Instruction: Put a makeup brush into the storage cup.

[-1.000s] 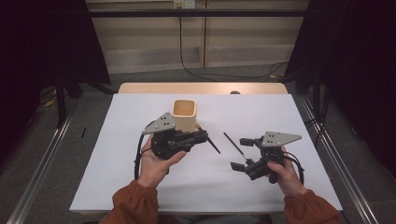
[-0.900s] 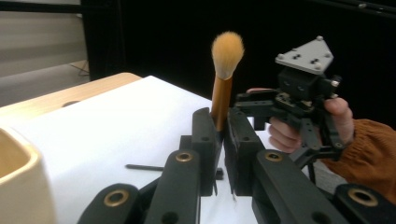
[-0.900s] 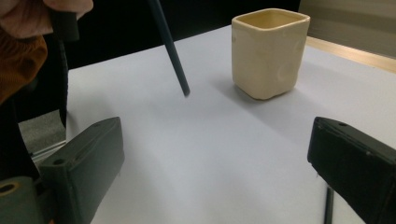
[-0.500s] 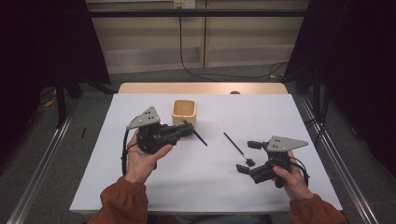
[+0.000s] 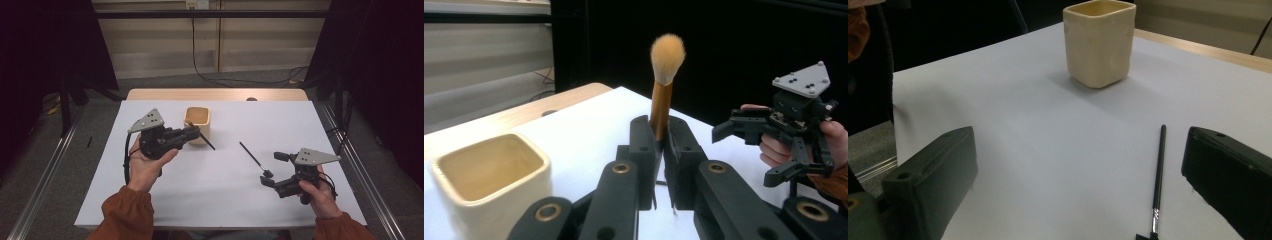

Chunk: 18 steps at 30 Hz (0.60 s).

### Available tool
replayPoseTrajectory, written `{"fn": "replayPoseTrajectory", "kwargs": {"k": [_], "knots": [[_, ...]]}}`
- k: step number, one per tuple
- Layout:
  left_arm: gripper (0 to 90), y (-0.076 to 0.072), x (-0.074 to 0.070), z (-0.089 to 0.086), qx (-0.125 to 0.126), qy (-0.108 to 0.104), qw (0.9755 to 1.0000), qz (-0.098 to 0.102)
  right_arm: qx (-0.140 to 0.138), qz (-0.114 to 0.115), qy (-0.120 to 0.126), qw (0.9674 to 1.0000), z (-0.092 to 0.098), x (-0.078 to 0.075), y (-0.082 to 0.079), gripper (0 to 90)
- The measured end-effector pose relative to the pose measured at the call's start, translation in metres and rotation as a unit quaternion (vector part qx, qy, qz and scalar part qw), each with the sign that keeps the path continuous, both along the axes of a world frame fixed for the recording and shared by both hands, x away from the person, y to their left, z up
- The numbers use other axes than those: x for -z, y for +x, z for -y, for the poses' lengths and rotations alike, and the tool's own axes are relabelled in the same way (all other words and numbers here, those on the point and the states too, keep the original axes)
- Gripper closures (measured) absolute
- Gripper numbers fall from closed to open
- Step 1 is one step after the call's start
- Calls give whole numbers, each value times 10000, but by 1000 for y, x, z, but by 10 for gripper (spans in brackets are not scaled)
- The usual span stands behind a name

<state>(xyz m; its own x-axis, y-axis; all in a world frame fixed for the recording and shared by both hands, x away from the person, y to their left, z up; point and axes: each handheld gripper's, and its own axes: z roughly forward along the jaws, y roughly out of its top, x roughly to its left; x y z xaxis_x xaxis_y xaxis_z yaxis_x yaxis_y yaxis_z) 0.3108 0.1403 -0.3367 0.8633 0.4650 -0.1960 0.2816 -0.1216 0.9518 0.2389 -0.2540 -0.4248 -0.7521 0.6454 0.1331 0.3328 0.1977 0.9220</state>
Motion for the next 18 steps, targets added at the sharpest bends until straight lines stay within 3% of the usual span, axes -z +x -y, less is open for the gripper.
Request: {"fn": "replayPoseTrajectory", "kwargs": {"k": [18], "knots": [[837, 16, -7, -17, -256, 68, 9996, 61, 261, 109, 17, 9996, 9, 6, -14, 9]]}}
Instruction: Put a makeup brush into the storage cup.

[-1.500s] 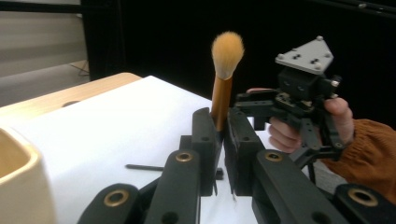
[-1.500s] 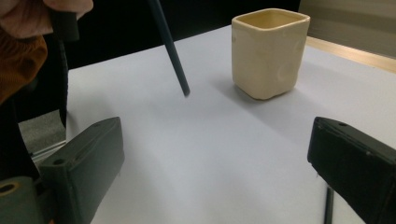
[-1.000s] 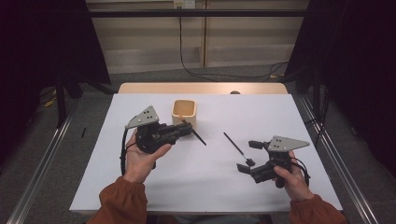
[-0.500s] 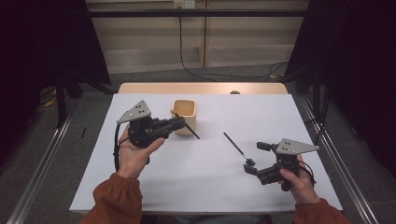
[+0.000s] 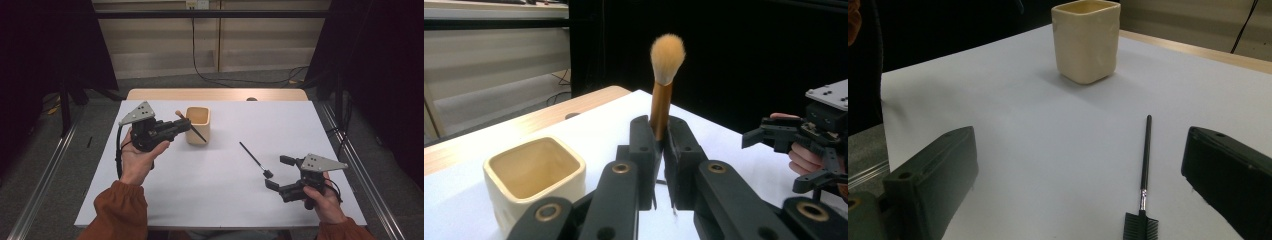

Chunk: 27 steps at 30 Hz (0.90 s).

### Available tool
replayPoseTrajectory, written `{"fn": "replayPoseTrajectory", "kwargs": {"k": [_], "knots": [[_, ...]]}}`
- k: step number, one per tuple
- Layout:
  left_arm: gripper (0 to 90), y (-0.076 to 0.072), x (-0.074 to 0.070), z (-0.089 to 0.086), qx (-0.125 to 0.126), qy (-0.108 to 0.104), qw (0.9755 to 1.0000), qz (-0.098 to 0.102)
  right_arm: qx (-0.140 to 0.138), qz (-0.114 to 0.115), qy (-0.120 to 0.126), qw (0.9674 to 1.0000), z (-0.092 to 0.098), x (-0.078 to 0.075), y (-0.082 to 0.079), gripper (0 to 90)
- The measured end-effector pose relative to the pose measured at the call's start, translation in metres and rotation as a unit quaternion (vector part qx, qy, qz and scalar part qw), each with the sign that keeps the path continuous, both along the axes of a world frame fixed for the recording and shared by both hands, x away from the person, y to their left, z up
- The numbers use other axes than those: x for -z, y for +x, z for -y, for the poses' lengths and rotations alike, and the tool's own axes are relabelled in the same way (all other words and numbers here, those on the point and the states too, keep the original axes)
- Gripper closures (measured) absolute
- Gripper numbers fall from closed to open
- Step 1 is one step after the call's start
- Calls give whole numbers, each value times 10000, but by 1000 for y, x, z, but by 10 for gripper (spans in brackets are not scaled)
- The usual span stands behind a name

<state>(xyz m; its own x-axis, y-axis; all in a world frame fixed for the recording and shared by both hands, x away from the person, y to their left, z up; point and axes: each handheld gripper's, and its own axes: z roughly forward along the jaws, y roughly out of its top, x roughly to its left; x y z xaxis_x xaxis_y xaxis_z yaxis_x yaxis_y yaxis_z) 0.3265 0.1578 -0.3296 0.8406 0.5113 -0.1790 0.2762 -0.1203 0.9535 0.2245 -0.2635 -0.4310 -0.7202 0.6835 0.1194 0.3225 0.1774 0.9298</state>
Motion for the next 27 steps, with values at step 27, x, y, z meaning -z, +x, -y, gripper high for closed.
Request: {"fn": "replayPoseTrajectory", "kwargs": {"k": [27], "knots": [[837, 35, -4, -5, -482, 5, 9988, 1, 42, 99, 67, 9999, -1, 4, -3, 7]]}}
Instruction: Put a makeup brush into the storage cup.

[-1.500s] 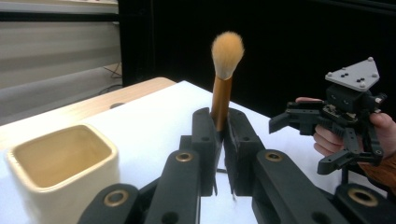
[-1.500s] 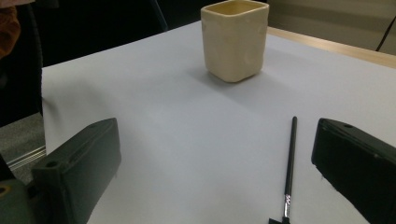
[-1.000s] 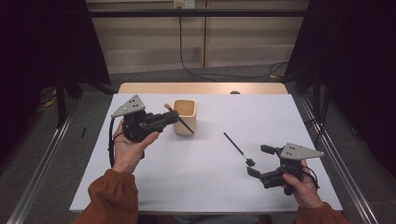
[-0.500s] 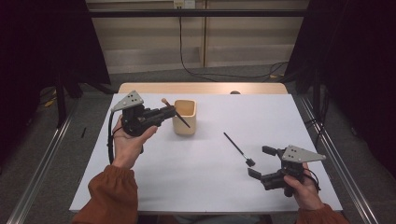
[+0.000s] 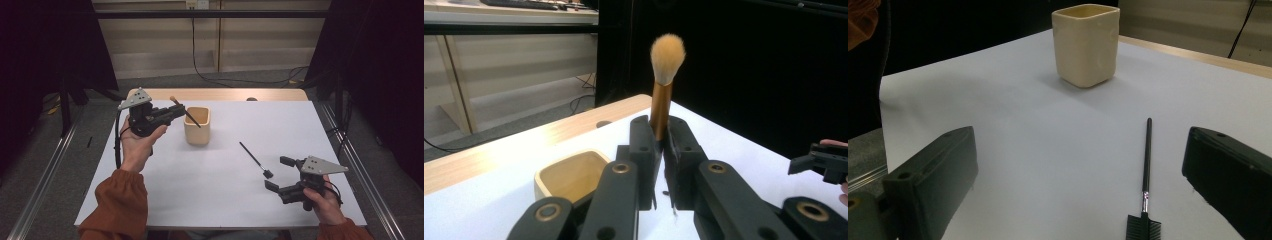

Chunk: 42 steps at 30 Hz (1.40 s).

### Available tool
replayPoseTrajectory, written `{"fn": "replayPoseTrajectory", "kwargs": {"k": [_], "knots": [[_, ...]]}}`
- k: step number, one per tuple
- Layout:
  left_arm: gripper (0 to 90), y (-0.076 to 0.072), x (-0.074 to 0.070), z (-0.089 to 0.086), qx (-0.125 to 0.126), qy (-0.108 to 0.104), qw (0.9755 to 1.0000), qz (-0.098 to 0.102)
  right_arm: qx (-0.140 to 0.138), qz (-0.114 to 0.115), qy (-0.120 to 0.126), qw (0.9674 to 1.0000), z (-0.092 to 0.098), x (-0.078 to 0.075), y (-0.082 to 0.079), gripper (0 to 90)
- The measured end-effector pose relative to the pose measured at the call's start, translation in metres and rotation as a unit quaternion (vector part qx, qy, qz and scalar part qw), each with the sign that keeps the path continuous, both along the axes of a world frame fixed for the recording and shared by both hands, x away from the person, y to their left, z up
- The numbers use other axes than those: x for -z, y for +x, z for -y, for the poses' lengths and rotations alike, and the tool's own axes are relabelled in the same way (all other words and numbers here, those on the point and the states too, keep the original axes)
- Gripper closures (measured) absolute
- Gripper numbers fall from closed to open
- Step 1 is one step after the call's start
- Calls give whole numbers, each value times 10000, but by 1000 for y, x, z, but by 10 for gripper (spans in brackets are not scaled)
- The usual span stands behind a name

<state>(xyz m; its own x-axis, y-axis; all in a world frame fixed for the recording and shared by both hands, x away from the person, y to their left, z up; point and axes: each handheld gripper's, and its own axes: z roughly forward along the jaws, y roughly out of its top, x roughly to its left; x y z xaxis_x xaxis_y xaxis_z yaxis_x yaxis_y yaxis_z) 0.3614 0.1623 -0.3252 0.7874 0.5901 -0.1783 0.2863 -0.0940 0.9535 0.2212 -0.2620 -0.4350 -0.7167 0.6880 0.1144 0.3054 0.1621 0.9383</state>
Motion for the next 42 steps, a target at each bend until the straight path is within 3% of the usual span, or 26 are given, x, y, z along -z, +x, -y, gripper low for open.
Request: {"fn": "replayPoseTrajectory", "kwargs": {"k": [16, 25, 34, 42], "knots": [[837, 24, -7, 3, -241, 188, 9995, 25, 63, 92, 103, 9999, 0, 0, -1, 9], [837, 42, 5, 5, -372, 312, 9987, -152, 27, 53, 64, 10000, 0, 1, -1, 11], [837, 45, 13, 12, -285, 478, 9983, -176, 5, 68, 96, 9999, 0, 1, -1, 12], [836, 48, 27, 17, -256, 558, 9976, -312, -3, 40, 86, 10000, 1, 1, -1, 12]]}}
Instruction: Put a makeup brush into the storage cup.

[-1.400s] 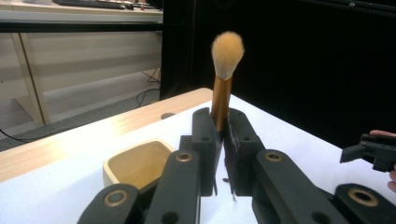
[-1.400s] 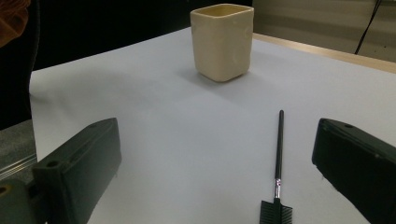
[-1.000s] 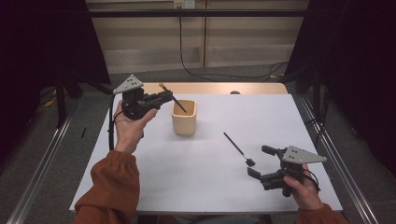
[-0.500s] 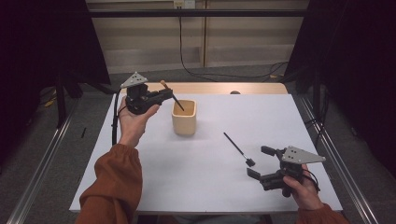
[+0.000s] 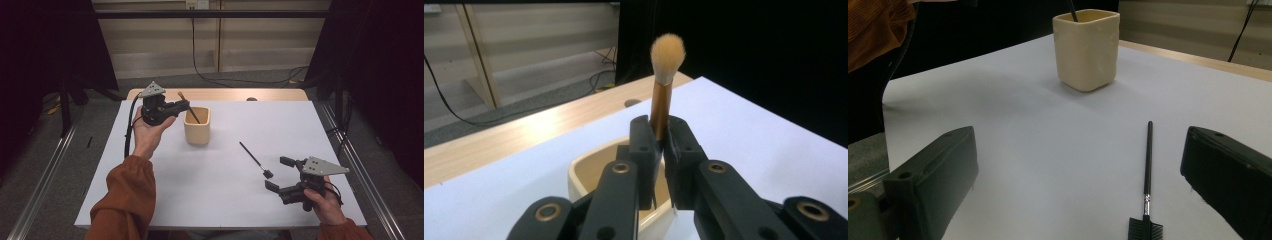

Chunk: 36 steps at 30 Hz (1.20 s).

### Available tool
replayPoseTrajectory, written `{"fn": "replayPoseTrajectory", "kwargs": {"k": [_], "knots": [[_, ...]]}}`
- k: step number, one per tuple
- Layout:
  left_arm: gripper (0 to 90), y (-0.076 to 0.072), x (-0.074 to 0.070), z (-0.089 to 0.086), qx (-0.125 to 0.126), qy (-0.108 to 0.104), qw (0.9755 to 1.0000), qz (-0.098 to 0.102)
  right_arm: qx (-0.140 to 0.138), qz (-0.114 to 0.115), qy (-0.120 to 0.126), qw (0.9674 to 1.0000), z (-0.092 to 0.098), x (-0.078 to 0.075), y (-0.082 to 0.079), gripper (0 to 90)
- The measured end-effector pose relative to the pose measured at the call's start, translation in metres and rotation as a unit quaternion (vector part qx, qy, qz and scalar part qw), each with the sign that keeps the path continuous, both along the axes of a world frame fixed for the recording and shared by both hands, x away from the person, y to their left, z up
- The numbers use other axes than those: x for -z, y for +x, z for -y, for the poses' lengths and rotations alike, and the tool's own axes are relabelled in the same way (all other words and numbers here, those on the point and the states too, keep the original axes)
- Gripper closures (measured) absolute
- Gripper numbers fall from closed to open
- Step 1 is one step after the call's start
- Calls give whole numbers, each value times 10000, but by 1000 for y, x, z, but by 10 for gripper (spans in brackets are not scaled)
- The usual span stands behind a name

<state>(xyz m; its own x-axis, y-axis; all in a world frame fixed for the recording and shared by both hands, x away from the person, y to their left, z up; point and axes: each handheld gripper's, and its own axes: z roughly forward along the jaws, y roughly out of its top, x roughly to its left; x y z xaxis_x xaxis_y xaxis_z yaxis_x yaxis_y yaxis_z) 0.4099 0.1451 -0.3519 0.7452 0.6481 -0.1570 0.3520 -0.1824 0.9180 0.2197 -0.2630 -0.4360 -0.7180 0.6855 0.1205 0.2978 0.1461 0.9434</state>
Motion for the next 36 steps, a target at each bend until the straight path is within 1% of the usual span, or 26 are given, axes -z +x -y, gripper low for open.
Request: {"fn": "replayPoseTrajectory", "kwargs": {"k": [2, 3, 4, 5, 7, 8, 9, 12, 13, 14, 20, 22, 25, 26, 29, 31, 33, 34, 35, 36], "knots": [[836, 1, 5, 0, -31, 38, 10000, -18, -10, -4, -2, 10000, 0, 0, 0, 16], [837, 1, 5, 0, -31, 38, 10000, -18, -10, -4, -2, 10000, 0, 0, 0, 16], [837, 0, 7, 0, -25, -17, 10000, -38, -13, -4, -3, 10000, 0, 0, 0, 15], [837, -1, 7, 0, -5, -24, 10000, -58, -28, -7, -7, 10000, -1, 0, 0, 16], [836, -2, 10, 1, -18, 21, 10000, -39, -33, -20, -26, 10000, -1, 1, 0, 16], [836, -1, 13, 0, -51, 47, 10000, -68, -43, -40, -27, 10000, -1, 1, 0, 16], [837, -1, 13, 0, -51, 47, 10000, -68, -43, -40, -27, 10000, -1, 1, 0, 16], [837, 1, 20, -2, -113, 16, 9998, -134, -43, -22, -20, 10000, -1, 1, 0, 16], [837, 1, 22, -3, -127, 36, 9998, -159, -37, -33, -20, 10000, -1, 1, 0, 17], [836, 1, 23, -3, -114, 24, 9998, -161, -32, -37, -17, 10000, -1, 1, 0, 17], [837, 1, 24, -2, -116, 24, 9998, -142, -34, -32, -16, 10000, -1, 1, 0, 17], [836, 1, 26, -1, -86, -17, 9998, -195, -38, -31, -16, 10000, -1, 1, 0, 17], [836, 2, 30, 1, -76, -42, 9997, -208, -31, -34, -15, 10000, -1, 1, 0, 17], [836, 2, 31, 1, -82, 5, 9997, -209, -24, -38, -26, 10000, -1, 1, 0, 17], [833, 3, 32, 2, -70, -69, 9997, -205, -35, -33, -21, 10000, -1, 1, -1, 17], [828, 3, 32, 1, -36, -137, 9996, -237, -31, -33, -17, 10000, -1, 1, 0, 17], [800, 3, 32, 1, -45, -168, 9996, -208, -59, -25, -8, 10000, -1, 1, -1, 15], [710, 3, 32, 0, -50, -194, 9995, -226, -64, -22, -7, 10000, -1, 0, -1, 14], [683, 4, 32, 0, -74, -203, 9995, -242, -64, -26, -14, 10000, -1, 0, -1, 15], [683, 4, 32, -1, -81, -189, 9995, -224, -64, -26, -14, 10000, -1, 0, -1, 15]]}}
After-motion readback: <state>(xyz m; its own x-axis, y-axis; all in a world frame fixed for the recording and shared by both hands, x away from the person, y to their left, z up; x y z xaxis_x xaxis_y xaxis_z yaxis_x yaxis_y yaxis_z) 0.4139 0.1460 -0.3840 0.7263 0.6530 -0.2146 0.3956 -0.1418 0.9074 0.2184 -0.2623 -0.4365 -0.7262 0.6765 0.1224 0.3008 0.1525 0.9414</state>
